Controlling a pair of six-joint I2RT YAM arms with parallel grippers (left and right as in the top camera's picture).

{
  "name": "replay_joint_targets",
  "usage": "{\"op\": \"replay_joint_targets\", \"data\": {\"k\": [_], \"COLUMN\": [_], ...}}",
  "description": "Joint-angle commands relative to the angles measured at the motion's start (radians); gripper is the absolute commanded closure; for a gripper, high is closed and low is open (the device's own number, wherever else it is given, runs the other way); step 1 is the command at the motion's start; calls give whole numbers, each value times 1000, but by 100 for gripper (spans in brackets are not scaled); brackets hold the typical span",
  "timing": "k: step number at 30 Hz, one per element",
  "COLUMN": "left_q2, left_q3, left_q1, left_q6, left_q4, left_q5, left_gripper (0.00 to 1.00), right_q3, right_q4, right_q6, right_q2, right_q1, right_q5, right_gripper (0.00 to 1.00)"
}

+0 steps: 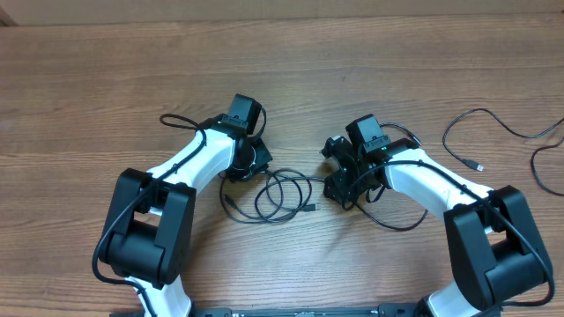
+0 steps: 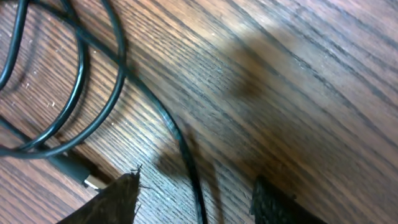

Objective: Untangle cables

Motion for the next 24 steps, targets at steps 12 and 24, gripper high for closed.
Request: {"op": "replay_joint_targets", "data": {"k": [12,24], "left_q2": [2,2], "left_q3": [-18,-18], "left_q1": [-2,-2], "left_q6": [-11,-11], "left_q4": [-7,-7], "left_q5": [-21,-21], "left_gripper": [91,88], "right_q3": [-2,-2], "right_q4": [-1,-37], "right_q6": [-5,-25], "right_q2": [8,8], "right_q1": [-1,3], "right_q5": [10,-18], "right_gripper": [55,32]}}
